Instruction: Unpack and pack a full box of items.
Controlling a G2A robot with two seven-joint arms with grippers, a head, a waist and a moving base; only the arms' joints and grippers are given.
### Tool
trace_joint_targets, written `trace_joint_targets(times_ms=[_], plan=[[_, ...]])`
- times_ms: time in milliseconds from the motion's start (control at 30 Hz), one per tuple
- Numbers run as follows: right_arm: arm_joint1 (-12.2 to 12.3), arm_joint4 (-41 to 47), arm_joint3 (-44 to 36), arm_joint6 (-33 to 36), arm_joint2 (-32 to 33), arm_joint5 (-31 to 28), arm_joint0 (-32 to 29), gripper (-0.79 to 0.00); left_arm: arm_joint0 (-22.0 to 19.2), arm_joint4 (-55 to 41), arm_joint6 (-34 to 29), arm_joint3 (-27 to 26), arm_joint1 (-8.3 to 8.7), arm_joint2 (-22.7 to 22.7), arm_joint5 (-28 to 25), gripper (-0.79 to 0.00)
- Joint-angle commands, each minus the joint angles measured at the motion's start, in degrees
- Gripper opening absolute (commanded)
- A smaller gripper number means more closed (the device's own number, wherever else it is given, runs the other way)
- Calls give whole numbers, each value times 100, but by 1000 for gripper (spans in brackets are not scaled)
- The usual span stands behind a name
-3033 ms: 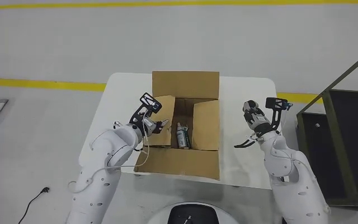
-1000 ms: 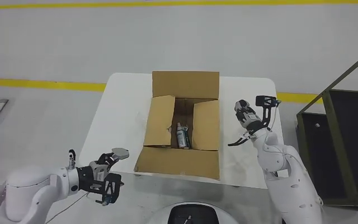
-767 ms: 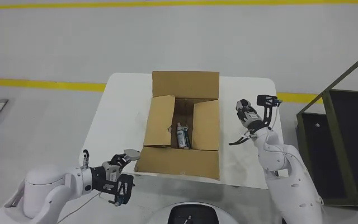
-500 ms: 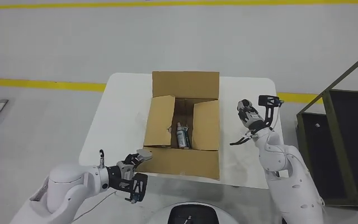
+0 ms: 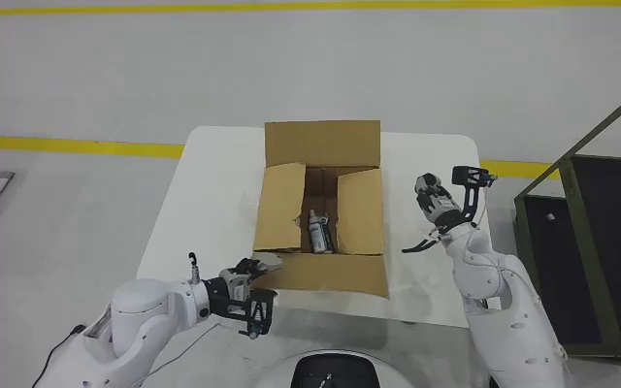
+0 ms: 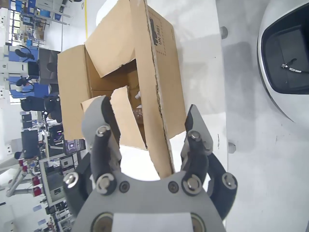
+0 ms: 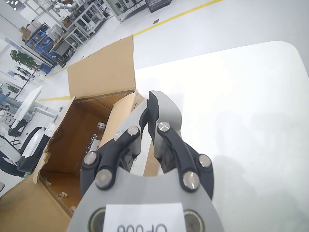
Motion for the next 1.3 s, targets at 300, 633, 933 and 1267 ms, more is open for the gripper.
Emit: trace_joint_targets(times_ms=[300,633,933,1267], plan=[[10,130,-22,44,59,-88,20,-785,-318,-883,-928,-30,-168,48,747,0],[16,252,-35,8,186,89,104,-785,-1535,-1377,-2043,724,-533,863,1744,0],[-34,380,614,-187,162,755,723,-785,-2333,-1743,-2722,1900,-925,1756,2268,0],[-275,2173,3310,-392,-131,704,2550,-785,-2627,-1854,-2971,2361,-1148,2077,2276,0]])
